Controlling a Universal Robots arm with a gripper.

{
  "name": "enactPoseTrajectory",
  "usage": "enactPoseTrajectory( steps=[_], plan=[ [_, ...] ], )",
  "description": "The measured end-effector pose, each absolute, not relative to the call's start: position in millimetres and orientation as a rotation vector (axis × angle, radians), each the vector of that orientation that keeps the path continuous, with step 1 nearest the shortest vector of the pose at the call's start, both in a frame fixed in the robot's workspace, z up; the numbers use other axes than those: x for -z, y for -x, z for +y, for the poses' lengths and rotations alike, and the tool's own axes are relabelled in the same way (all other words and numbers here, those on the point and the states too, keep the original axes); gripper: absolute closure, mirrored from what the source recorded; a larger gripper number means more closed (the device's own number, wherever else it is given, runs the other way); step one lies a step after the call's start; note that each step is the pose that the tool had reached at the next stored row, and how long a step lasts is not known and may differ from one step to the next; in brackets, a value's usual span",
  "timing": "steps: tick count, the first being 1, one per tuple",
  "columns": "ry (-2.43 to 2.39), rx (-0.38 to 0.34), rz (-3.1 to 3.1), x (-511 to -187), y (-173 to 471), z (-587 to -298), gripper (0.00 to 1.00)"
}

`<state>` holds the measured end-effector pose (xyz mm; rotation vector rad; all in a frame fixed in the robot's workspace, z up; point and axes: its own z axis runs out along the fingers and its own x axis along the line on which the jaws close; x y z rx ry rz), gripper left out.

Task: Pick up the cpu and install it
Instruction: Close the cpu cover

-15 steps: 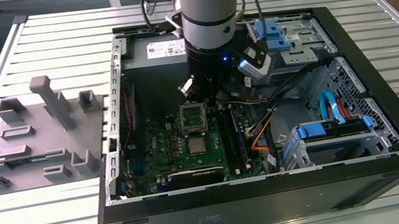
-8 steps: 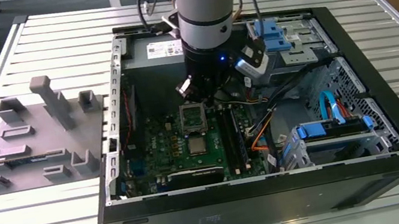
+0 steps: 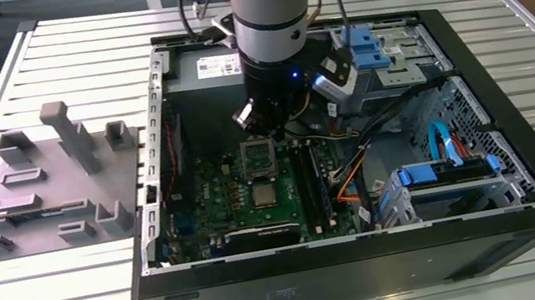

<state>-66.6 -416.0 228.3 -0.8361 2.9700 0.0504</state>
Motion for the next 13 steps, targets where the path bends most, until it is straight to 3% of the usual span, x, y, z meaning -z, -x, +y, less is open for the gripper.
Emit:
enactPoseTrajectory(
  steps=[13],
  plan=[
    [0.879, -0.05, 2.954, -232.9, 69.8, -416.1, 0.89]
  ],
)
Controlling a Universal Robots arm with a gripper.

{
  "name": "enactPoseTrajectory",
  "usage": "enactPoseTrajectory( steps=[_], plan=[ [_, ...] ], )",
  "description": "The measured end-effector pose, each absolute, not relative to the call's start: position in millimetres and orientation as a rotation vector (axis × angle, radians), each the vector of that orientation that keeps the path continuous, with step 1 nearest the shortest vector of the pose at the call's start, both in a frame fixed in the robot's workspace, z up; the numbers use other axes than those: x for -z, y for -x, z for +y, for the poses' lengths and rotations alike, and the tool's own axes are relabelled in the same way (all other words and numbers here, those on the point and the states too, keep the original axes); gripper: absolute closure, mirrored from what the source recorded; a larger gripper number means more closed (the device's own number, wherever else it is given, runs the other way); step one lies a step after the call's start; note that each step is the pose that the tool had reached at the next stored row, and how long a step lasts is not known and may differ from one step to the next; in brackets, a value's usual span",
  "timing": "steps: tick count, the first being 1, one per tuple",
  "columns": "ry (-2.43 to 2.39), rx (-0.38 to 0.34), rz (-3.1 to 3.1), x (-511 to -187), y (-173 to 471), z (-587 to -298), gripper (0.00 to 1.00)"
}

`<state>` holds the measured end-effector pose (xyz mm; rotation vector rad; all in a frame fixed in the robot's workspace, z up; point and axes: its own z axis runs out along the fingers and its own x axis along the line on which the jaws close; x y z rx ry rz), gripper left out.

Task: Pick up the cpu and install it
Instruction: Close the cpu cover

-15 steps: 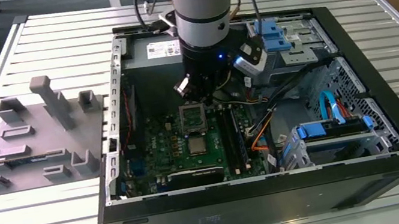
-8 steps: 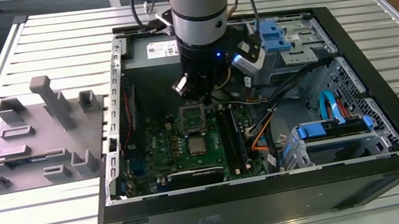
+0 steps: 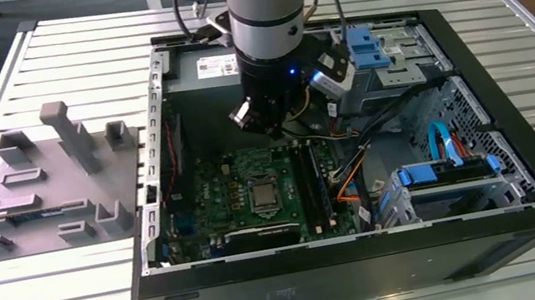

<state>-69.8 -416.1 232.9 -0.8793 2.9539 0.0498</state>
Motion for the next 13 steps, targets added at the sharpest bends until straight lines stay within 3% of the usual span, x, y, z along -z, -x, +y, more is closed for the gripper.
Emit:
enactPoseTrajectory(
  steps=[13],
  plan=[
    [0.881, -0.05, 2.953, -232.9, 69.8, -416.3, 0.89]
  ],
)
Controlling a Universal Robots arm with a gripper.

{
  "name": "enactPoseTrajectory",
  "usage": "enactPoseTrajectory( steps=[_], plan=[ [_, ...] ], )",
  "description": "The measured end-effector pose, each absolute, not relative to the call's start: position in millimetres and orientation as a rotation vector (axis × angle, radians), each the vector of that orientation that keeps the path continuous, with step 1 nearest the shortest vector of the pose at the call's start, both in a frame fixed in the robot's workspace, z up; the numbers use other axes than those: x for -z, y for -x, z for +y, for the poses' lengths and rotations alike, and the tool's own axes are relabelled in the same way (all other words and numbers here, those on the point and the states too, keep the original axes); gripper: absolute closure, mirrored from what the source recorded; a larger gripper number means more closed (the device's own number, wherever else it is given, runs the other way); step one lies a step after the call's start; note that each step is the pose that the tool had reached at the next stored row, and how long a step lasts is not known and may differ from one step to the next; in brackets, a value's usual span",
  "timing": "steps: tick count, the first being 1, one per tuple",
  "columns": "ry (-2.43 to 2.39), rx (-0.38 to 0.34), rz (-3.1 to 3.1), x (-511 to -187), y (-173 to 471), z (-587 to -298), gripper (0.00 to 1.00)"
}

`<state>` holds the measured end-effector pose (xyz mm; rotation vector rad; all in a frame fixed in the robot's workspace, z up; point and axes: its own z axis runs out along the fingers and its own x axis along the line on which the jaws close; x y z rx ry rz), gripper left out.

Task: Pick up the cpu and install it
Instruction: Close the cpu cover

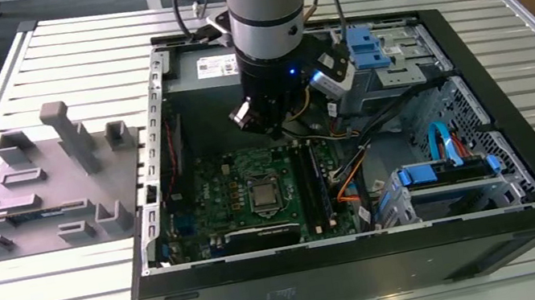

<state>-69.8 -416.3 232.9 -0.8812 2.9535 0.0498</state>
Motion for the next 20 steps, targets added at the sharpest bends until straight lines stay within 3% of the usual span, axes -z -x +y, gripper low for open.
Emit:
enactPoseTrajectory(
  steps=[20],
  plan=[
    [0.881, -0.05, 2.953, -232.9, 77.5, -457.9, 0.89]
  ],
)
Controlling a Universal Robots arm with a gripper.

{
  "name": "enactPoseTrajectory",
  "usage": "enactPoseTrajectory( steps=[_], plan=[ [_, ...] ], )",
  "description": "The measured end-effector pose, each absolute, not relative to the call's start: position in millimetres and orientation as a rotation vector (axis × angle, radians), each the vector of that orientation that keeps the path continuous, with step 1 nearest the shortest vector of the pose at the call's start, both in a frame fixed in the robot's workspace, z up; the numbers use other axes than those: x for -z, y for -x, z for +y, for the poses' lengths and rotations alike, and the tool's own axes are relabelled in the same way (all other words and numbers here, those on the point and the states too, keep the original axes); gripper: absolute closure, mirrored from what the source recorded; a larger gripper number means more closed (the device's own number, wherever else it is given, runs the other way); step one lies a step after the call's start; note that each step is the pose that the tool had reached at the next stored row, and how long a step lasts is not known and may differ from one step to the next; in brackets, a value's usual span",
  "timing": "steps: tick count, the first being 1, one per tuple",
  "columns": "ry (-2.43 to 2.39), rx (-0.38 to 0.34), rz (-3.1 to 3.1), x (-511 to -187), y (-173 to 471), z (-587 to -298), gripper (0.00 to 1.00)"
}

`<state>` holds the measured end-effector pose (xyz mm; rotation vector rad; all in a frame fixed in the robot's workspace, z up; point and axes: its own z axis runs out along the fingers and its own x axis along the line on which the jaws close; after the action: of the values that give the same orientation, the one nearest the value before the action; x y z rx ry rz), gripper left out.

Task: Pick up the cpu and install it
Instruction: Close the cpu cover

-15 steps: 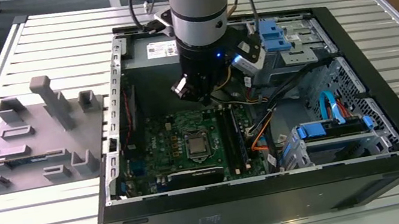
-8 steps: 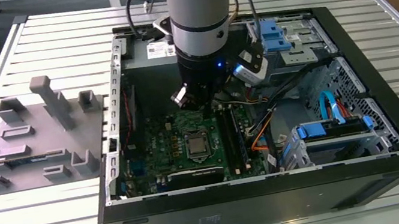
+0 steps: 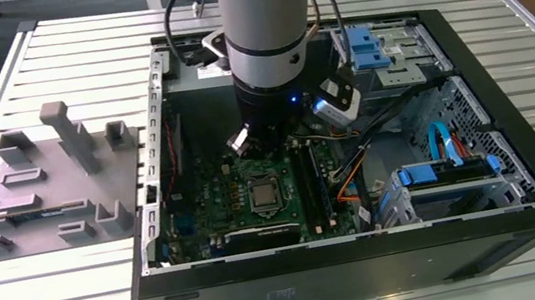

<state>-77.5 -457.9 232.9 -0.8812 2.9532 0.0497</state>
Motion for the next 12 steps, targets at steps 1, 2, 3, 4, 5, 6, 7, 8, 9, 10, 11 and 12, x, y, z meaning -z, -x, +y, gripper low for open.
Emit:
enactPoseTrajectory(
  steps=[1, 2, 3, 4, 5, 6, 7, 8, 9, 10, 11, 12],
  plan=[
    [0.881, -0.05, 2.953, -232.9, 77.8, -459.6, 0.89],
    [0.881, -0.05, 2.953, -232.9, 78.1, -461.1, 0.89],
    [0.881, -0.05, 2.953, -232.9, 78.4, -462.6, 0.89],
    [0.881, -0.05, 2.953, -232.9, 78.7, -463.6, 0.89],
    [0.881, -0.05, 2.953, -232.8, 78.9, -464.2, 0.89],
    [0.881, -0.05, 2.953, -232.9, 78.9, -464.3, 0.89],
    [0.881, -0.05, 2.953, -232.9, 78.8, -464.3, 0.89],
    [0.881, -0.05, 2.953, -232.9, 78.9, -464.4, 0.89],
    [0.881, -0.05, 2.953, -232.9, 79.1, -464.4, 0.89],
    [0.881, -0.05, 2.953, -232.9, 79.1, -464.4, 0.89],
    [0.881, -0.05, 2.953, -232.9, 79.1, -464.4, 0.89],
    [0.881, -0.05, 2.953, -232.9, 79.1, -464.4, 0.89]
  ],
)
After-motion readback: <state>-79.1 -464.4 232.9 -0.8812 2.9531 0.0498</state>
